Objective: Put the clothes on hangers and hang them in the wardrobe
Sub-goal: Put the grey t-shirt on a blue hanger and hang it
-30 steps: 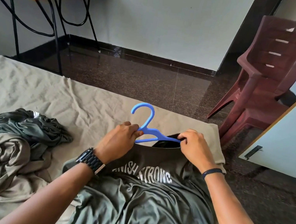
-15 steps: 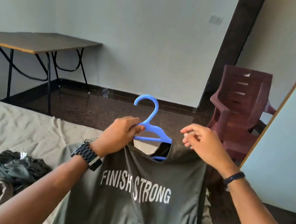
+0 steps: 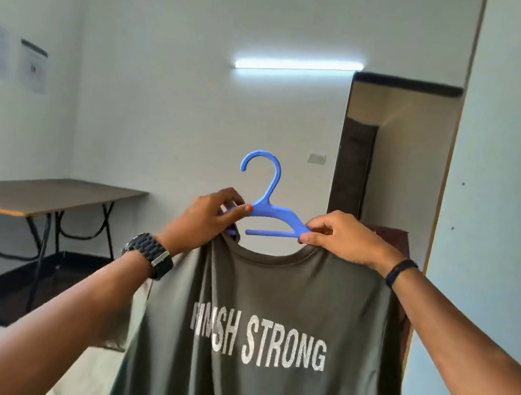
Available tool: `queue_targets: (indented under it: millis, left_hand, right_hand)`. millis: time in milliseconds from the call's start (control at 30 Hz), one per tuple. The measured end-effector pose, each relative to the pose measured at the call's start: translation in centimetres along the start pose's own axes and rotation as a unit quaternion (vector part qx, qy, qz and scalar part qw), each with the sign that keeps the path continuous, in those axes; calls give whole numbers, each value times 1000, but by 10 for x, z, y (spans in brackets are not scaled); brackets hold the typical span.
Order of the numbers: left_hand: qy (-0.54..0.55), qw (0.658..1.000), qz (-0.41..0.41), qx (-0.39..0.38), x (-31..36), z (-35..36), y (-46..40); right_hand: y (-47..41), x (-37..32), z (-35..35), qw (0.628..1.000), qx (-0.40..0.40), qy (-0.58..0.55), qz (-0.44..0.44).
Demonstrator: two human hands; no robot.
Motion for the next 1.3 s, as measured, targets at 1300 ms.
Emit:
queue_targets:
  millis: [1300]
  left_hand:
    - [-208,973,-90,-42,57,-38,-80]
  right_hand:
    - [49,54,-158,906,268,-324,55]
Point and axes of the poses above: each hand's wrist, its own y-axis away from the middle knuckle, its own z-axis out of the palm, x = y × z, the point moved 10 cm from there along -y, towards the middle knuckle, and after that the axes turned 15 degrees about y, right-handed, at the moved point
